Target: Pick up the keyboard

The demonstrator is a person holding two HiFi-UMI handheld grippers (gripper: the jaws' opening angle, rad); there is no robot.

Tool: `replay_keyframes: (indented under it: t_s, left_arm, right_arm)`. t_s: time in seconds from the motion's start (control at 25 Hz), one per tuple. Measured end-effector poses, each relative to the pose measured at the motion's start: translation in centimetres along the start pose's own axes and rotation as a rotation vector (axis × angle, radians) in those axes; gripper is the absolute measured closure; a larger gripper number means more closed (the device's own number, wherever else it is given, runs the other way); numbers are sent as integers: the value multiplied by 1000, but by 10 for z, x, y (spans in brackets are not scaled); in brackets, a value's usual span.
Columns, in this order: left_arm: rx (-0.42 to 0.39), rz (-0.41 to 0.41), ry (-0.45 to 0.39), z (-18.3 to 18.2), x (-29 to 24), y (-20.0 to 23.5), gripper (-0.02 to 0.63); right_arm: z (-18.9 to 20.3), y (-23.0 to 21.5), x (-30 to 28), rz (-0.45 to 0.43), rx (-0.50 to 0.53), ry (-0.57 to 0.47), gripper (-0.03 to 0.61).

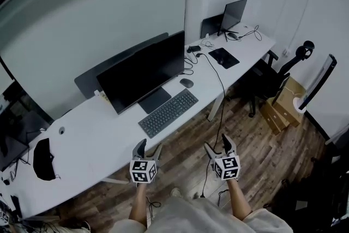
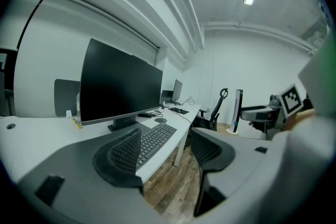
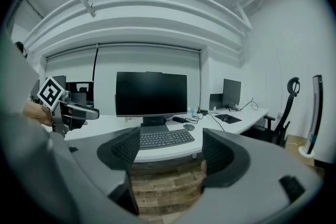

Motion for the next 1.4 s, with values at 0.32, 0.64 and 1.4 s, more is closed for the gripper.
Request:
replay_keyframes:
  t_s: [0.32,0.64,1.4]
  left_arm:
    - [4,28,12,-7,-43,35,337]
    - [14,44,29,-4,-77,51,338]
    - [-2,38,65,-17,-208,75,337]
  right_arm:
    - [-3,-1,-49,23,7,13,225]
    - [6,-12,-74,48,-2,39,225]
    - [13,-82,-192,34,-39,52,227]
Point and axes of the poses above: the fingertips, and each gripper's own axes: x backward along the fingers, y to its left, z out of its underside, the point moved 1 cm from there along x, backward along the fingers, and after that the axes turned 7 degrees about -y, right-handed, at the moved point
